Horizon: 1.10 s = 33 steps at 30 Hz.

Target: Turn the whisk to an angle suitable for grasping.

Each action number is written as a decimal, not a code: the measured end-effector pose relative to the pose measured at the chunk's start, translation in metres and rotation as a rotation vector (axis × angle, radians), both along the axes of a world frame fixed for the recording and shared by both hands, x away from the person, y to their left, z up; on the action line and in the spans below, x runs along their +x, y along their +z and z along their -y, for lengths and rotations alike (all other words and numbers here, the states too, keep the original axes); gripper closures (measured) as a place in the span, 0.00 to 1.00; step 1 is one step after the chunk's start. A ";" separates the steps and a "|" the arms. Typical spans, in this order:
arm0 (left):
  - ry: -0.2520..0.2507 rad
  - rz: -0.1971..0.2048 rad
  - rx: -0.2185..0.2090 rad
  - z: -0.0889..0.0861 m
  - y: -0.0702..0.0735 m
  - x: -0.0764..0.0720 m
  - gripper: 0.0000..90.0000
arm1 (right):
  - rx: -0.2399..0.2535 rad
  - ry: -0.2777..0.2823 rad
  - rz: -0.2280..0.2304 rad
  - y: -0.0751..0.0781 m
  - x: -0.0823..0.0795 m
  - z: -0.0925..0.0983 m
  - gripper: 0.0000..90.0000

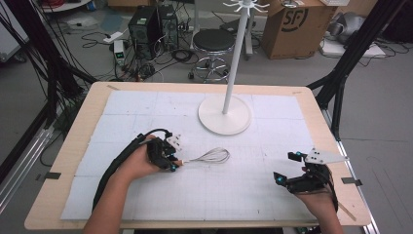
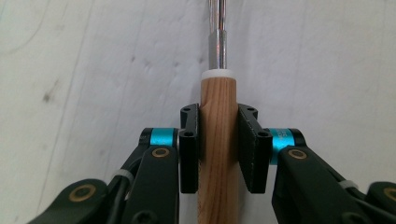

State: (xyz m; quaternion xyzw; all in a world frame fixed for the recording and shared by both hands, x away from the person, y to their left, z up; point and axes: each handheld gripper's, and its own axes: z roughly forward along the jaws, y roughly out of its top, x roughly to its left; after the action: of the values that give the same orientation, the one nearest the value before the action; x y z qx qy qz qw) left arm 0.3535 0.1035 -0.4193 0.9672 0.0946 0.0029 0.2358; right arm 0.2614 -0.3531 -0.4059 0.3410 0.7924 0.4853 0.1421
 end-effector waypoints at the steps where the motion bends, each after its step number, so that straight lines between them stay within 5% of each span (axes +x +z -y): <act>1: -0.011 0.001 0.000 0.005 0.000 -0.001 0.80 | -0.001 -0.001 0.000 0.000 0.000 0.000 0.01; 12: -0.109 0.004 -0.029 0.069 -0.001 -0.010 0.80 | 0.001 0.003 -0.001 0.000 -0.001 0.000 0.01; 15: -0.119 0.009 -0.034 0.077 -0.002 -0.013 0.68 | 0.005 0.002 -0.004 0.000 -0.001 0.001 0.01; 20: -0.071 0.004 -0.028 0.064 -0.001 -0.016 0.59 | 0.007 0.004 -0.002 -0.001 -0.001 0.002 0.01; 26: -0.009 0.001 -0.093 0.029 0.001 -0.021 0.59 | 0.005 0.006 -0.003 -0.002 -0.002 0.003 0.01; 33: -0.010 0.014 -0.054 0.019 -0.004 -0.024 0.72 | 0.002 0.003 -0.005 -0.001 -0.002 0.001 0.01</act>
State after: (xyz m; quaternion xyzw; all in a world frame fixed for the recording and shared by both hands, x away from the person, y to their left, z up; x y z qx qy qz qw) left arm 0.3293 0.0850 -0.4237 0.9608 0.0879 0.0060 0.2627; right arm 0.2597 -0.3545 -0.4069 0.3411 0.7928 0.4856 0.1389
